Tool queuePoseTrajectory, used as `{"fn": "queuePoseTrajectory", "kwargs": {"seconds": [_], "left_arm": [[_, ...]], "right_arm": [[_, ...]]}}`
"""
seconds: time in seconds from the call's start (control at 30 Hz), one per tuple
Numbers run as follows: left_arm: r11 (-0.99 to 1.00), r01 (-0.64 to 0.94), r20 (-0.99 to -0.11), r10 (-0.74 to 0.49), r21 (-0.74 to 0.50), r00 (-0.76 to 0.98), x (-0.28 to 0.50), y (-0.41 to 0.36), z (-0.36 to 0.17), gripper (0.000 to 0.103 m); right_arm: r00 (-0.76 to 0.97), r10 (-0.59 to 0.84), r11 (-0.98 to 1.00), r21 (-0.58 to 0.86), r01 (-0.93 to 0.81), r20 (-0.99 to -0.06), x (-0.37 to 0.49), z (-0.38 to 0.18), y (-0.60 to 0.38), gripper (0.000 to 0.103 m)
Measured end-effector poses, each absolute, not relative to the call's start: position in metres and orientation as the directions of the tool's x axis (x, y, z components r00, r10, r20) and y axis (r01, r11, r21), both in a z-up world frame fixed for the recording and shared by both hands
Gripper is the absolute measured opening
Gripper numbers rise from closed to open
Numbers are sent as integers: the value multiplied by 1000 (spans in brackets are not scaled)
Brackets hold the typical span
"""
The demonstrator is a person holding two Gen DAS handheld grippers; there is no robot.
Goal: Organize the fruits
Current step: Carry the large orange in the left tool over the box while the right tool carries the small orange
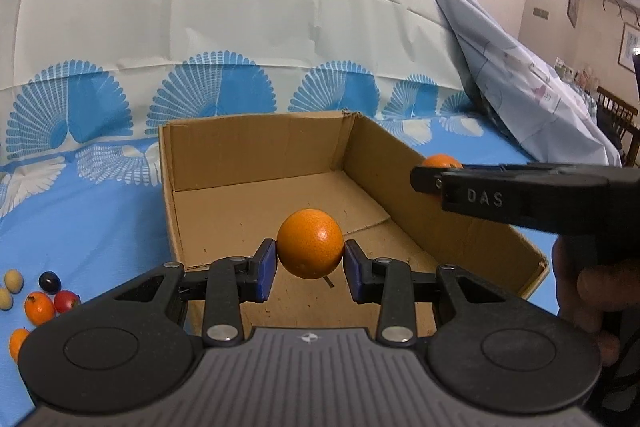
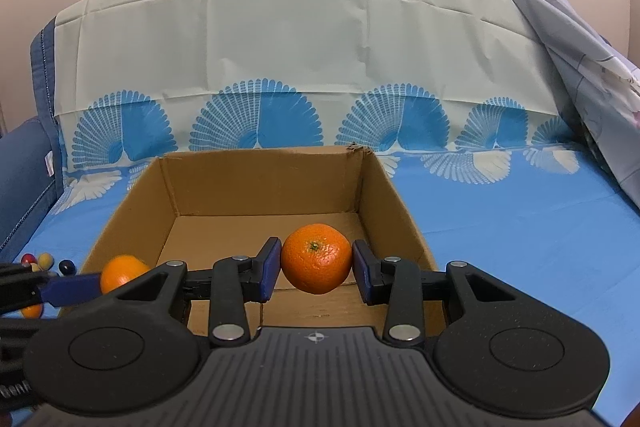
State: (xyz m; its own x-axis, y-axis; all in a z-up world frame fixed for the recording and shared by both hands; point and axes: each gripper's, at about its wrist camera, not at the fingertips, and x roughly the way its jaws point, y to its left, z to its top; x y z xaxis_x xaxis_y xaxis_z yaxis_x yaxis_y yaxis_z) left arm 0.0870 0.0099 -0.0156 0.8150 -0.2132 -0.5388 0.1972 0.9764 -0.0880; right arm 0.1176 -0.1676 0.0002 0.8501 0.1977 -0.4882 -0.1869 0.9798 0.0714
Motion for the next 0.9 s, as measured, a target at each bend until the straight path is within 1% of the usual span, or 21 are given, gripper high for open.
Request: {"fn": "queuePoseTrajectory", "kwargs": {"seconds": [0.9], "left_arm": [[977, 205, -545, -205, -61, 813, 86, 5, -17, 40]], "right_arm": [[850, 207, 977, 54, -206, -484, 116, 1, -161, 40]]}}
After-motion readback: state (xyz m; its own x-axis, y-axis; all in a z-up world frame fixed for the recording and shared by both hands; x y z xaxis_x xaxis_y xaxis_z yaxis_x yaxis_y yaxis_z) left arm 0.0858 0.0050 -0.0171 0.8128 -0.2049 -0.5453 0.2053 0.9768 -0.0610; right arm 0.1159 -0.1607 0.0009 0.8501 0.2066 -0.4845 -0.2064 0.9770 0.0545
